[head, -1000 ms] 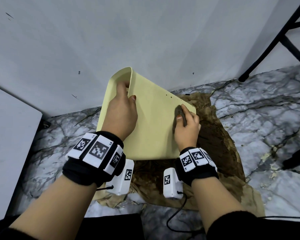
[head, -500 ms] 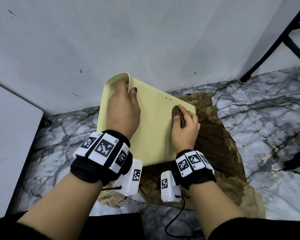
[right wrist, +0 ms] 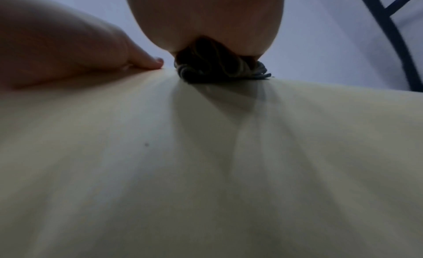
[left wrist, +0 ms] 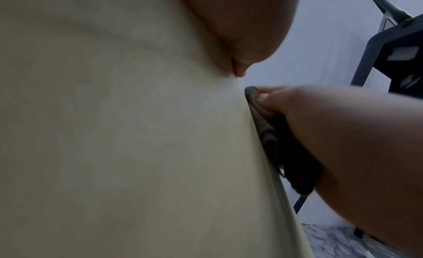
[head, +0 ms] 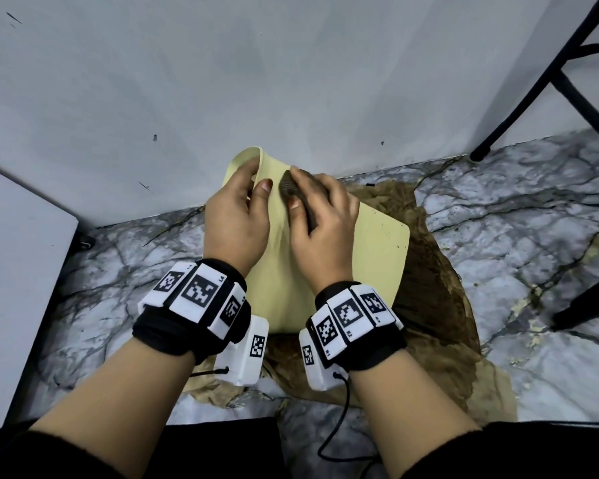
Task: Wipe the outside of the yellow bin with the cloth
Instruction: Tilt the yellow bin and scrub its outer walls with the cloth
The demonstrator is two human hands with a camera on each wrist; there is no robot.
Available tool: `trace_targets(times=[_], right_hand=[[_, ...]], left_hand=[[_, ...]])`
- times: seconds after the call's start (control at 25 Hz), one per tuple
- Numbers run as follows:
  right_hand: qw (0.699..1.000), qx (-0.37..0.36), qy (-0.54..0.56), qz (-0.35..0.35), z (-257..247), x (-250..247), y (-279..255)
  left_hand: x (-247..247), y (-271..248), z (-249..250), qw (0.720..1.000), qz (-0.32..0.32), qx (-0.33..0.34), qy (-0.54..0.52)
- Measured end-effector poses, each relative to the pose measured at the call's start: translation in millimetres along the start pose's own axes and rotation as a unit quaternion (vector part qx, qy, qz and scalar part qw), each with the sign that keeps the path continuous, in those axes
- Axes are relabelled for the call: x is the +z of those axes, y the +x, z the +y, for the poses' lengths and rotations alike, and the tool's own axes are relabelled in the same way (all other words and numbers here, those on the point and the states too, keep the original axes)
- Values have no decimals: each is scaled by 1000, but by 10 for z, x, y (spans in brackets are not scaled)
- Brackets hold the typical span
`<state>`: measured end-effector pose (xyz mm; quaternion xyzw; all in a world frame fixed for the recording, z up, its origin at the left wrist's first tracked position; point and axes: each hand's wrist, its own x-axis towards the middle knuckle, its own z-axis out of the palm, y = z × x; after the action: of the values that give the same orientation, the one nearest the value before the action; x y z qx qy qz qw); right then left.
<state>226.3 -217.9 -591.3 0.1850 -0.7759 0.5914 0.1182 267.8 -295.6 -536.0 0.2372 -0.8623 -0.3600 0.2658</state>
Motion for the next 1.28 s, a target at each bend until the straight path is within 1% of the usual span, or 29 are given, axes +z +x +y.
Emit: trace_targets(times=[0.08,0.2,0.28,0.4,0.48,0.6,0.68,0.76,0.84,0.92,1.0,1.04,1.12,1.2,1.28], right_hand=[[999,31,6,5,178,-69,14],[993,119,2,15,522,-217,20],[982,190,-6,19,770,-340,18],[961,274,-20,28,1039,-509,10],[949,312,-19,33,1130,-579,0],[941,336,-20,43,1117,-580,16],[942,332,-28,34,999,-510,27],[954,297,-23,19,816,-401,24],[970,243,-7,-5,573,-247,23],[985,171,4,-22,302,-64,23],[994,101,13,-26,45,94,-11],[996,79,19,-27,-55,146,-28],[997,63,31,-33,-162,181,-41],[997,58,41,-38,-152,142,-12],[997,53,43,-27,-91,72,43]], left_hand=[[-2,8,9,1000,1,-6,7],[-3,14,-7,1000,6,-22,11],[-5,18,-21,1000,10,-21,14],[-11,28,-36,1000,13,-25,7],[-7,25,-50,999,15,-28,6],[-19,32,-85,999,24,-29,4],[-35,36,-110,999,30,-35,10],[-37,36,-121,999,30,-33,19],[-34,34,-122,998,34,-38,23],[-32,32,-123,998,39,-42,26],[-32,21,-131,998,40,-31,26],[-34,16,-133,999,41,-23,23],[-30,5,-132,999,42,-11,24],[-16,-1,-107,999,42,-10,28],[0,-3,-78,999,37,-6,19]])
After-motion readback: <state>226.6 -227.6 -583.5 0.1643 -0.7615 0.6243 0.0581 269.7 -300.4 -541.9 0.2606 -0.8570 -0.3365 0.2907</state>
